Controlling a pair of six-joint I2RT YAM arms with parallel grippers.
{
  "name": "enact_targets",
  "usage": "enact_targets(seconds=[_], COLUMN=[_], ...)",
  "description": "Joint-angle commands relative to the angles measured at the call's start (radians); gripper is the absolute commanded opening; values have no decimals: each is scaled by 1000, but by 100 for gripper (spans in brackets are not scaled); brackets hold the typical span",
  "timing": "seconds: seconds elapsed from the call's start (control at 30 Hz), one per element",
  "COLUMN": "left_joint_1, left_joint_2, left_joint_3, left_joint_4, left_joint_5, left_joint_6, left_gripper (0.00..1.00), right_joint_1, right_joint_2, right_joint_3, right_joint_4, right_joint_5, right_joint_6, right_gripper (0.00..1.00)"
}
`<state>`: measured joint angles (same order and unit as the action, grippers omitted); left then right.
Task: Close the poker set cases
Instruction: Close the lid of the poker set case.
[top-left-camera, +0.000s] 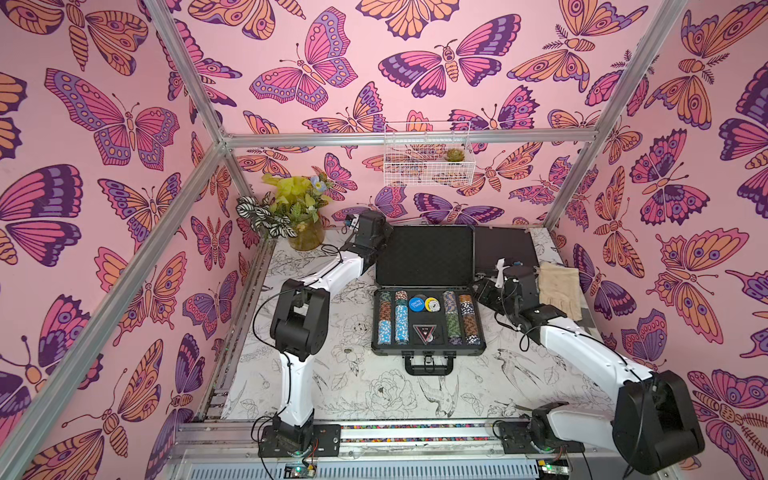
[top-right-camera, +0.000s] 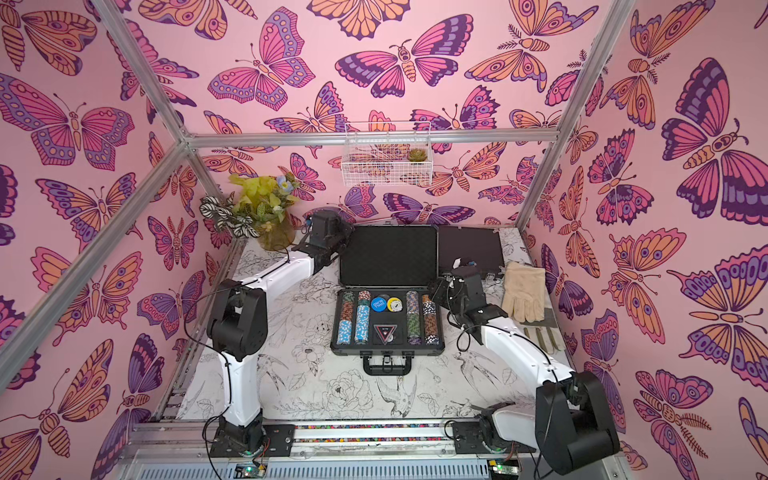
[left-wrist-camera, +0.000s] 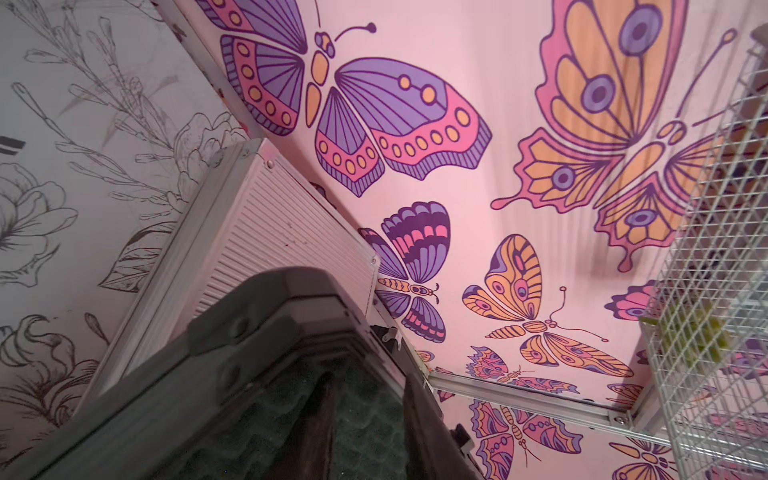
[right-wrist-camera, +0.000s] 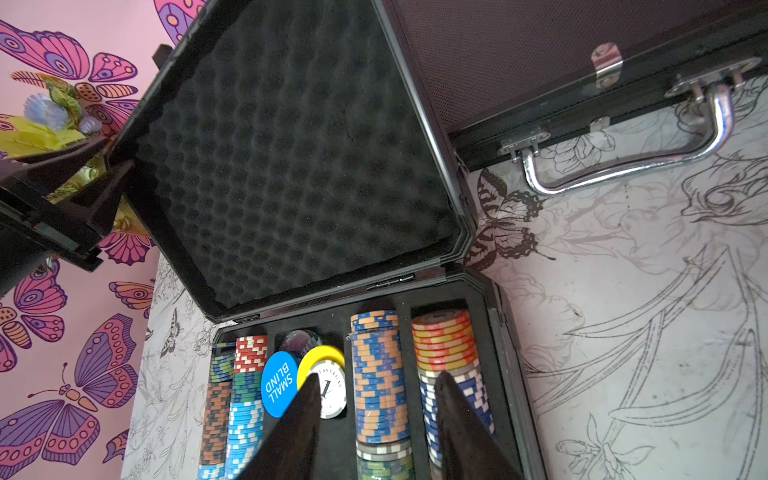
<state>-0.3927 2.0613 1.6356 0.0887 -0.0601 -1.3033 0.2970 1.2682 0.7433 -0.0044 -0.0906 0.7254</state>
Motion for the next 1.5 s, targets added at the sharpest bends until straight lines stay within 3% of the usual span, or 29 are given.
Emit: enact_targets(seconds=[0.0, 0.33, 0.63, 1.07, 1.47], left_joint_1=[6, 5, 3, 0, -41], left_joint_2=[6, 88, 81, -100, -253], left_joint_3=[9, 98, 102, -137, -342], left_joint_4=[-6, 15, 26, 115, 184], left_joint_5=[-9, 0, 9, 59, 85], left_joint_6=[-9, -1, 12, 49, 59], left_gripper=[31, 26, 9, 5, 5], right_joint_1=[4, 4, 4, -22, -143], right_joint_2=[11, -19, -30, -30, -37], right_joint_3=[5, -25, -27, -44, -50], right_joint_4=[13, -5, -14, -8, -8], right_joint_5=[-6, 19, 16, 58, 68], right_joint_6=[-5, -15, -23, -24, -24], right_gripper=[46, 47, 47, 47, 47])
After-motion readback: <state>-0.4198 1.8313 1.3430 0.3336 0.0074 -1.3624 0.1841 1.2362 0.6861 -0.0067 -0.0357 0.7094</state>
